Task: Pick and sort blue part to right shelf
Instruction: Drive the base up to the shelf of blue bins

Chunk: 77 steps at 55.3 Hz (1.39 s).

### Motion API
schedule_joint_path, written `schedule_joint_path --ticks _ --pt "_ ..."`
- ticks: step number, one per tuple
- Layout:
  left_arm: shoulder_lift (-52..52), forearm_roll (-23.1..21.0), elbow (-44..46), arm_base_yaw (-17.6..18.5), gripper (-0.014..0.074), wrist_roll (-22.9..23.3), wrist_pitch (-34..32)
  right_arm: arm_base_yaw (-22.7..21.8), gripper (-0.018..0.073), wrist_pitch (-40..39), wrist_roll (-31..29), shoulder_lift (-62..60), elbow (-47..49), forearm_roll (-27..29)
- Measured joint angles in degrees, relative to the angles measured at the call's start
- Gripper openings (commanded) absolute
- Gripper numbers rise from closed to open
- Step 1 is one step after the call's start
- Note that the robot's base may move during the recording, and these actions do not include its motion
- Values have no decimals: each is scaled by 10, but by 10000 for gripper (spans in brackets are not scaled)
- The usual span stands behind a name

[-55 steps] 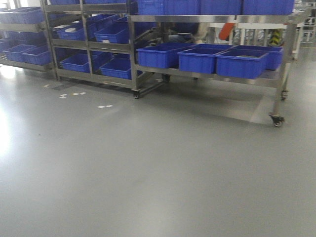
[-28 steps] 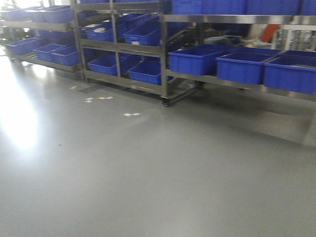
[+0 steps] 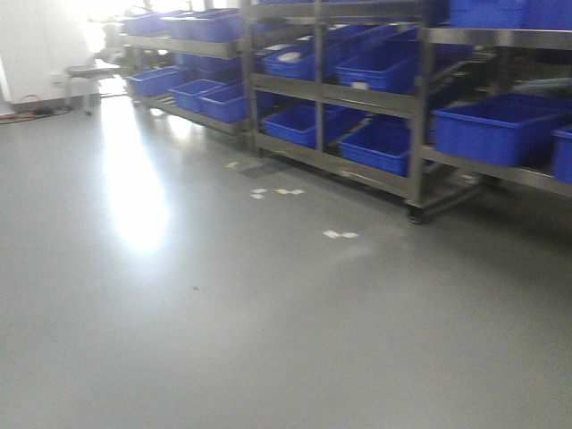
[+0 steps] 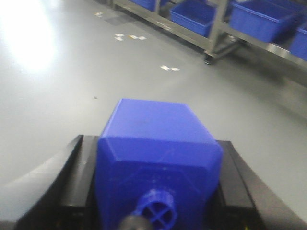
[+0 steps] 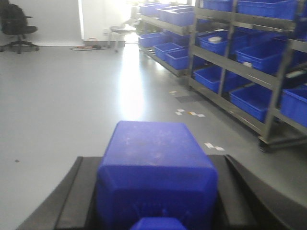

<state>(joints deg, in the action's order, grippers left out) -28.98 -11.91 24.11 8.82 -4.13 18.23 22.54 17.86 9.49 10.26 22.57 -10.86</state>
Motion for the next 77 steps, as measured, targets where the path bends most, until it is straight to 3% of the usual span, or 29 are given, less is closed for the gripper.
schedule_joint_path --ticks 77 --pt "-1 0 0 0 209 0 0 0 225 0 0 0 0 0"
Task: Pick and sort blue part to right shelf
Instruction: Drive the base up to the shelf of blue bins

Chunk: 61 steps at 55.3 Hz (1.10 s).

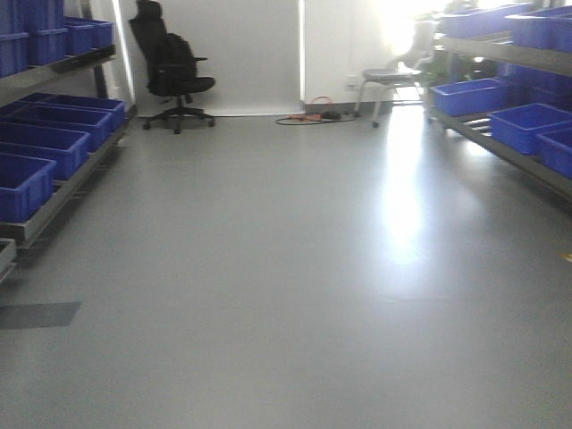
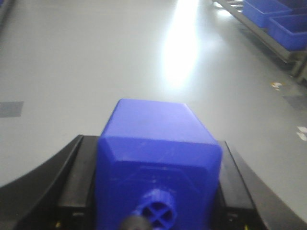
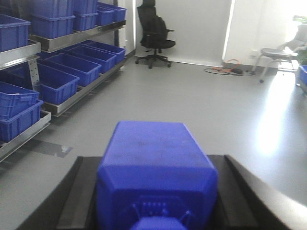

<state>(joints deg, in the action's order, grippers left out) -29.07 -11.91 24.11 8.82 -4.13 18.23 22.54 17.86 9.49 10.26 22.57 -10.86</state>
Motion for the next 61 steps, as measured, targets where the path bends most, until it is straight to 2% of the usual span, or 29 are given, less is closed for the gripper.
schedule_joint_path --ticks 61 --pt "0 0 0 0 209 0 0 0 225 0 0 0 0 0"
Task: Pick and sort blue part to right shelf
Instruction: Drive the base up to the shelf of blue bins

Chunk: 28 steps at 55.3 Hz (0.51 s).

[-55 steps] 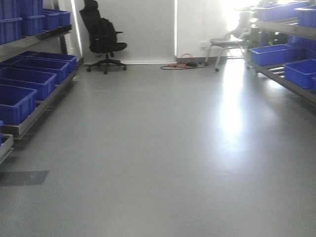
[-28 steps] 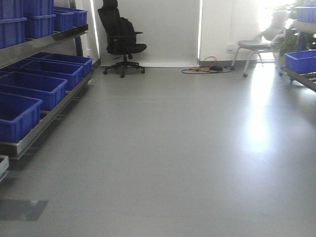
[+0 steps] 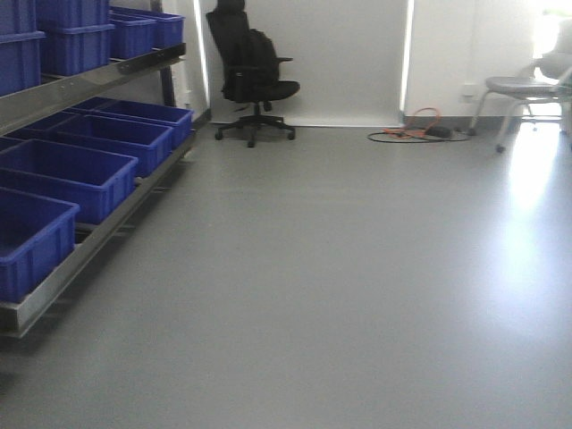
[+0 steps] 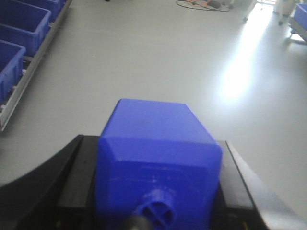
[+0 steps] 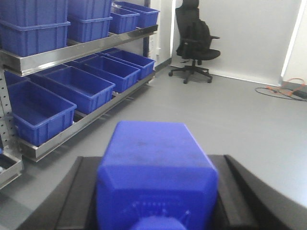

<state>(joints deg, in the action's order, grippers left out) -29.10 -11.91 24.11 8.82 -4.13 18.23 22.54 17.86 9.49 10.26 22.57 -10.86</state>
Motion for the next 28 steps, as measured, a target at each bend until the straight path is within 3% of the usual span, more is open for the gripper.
schedule_joint_path --ticks 28 --pt "-1 0 0 0 209 0 0 0 225 0 0 0 0 0"
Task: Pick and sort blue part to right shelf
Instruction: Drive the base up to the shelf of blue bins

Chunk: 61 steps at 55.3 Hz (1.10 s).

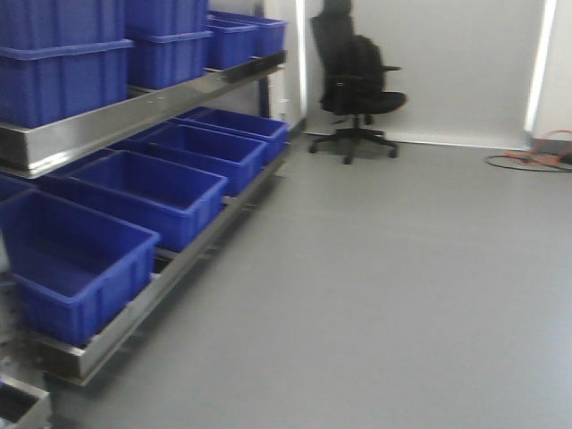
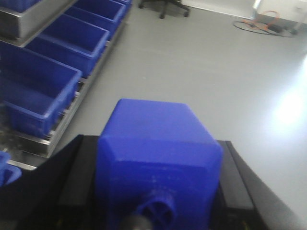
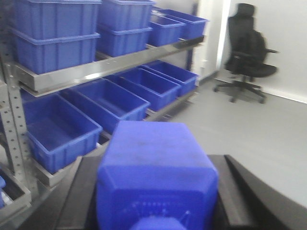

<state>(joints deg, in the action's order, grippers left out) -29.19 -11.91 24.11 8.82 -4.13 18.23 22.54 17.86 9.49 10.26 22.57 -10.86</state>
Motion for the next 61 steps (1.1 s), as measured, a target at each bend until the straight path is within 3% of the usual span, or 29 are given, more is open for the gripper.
schedule_joint_path --ticks 61 --pt "0 0 0 0 209 0 0 0 225 0 0 0 0 -1"
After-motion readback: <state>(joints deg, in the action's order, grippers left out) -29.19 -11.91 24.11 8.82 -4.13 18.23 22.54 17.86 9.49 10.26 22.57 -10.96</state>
